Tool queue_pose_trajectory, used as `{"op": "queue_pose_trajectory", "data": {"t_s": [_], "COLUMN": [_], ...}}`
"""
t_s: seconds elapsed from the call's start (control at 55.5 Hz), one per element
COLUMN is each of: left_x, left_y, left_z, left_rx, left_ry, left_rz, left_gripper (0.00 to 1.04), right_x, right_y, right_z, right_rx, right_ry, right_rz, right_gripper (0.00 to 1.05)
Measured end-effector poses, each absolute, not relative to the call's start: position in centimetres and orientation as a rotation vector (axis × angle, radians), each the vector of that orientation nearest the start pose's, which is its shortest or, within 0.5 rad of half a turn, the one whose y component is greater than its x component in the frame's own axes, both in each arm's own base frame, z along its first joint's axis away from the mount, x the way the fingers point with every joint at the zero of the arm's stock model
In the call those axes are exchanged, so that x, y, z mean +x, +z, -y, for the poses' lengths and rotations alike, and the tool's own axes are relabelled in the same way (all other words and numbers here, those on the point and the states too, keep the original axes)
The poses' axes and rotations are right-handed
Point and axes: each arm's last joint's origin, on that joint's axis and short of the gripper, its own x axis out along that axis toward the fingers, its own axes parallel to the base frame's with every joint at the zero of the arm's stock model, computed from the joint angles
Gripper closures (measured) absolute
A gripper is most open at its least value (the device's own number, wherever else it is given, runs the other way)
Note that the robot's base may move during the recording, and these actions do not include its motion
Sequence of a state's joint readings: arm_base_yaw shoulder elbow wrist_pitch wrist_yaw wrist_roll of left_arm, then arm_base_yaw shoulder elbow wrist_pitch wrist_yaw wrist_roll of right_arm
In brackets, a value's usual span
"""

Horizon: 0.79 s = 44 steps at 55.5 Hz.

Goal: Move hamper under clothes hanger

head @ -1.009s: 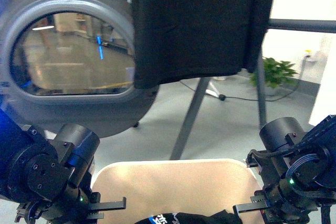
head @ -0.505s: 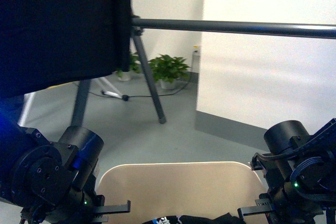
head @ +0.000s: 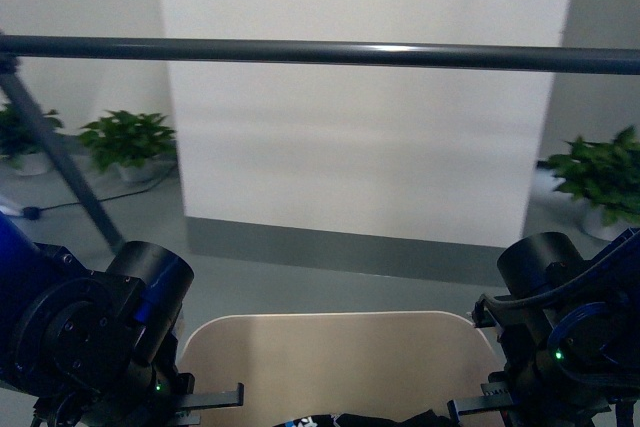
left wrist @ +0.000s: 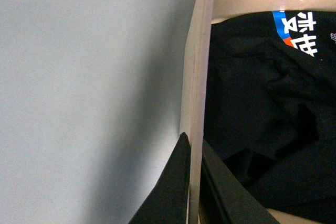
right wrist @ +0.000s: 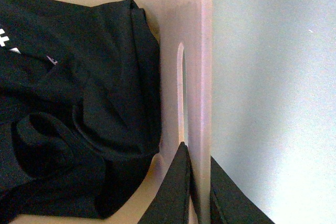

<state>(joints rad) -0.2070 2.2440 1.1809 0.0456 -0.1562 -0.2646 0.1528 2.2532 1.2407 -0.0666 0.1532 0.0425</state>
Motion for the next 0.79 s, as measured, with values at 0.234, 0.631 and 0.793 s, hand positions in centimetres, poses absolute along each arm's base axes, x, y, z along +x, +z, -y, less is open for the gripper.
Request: {"op": "queue_pose_trajectory", "data": {"t_s": [0.234, 0.631, 0.793], "left_x": [39.9, 40.1, 40.0], "left_y": [4.4, 4.3, 4.3], "left_z": [8.6, 7.4, 7.8], "left_rx": [-0.058, -0.060, -0.059], "left_ry": [0.060, 0.105, 0.087], "left_rz": [-0.996, -0.993, -0.995], "left_gripper": [1.00, 1.00, 1.00], "right_x": [40.9, 40.7, 40.8], "right_y": [4.7, 4.7, 4.7], "right_z": [-5.2, -6.5, -6.1], "right_rx": [-0.123, -0.129, -0.130], "right_ry": [-0.044, 0.001, -0.019], "right_rz": [-1.068, -1.067, -1.067], "right_gripper": [1.02, 1.02, 1.02]}}
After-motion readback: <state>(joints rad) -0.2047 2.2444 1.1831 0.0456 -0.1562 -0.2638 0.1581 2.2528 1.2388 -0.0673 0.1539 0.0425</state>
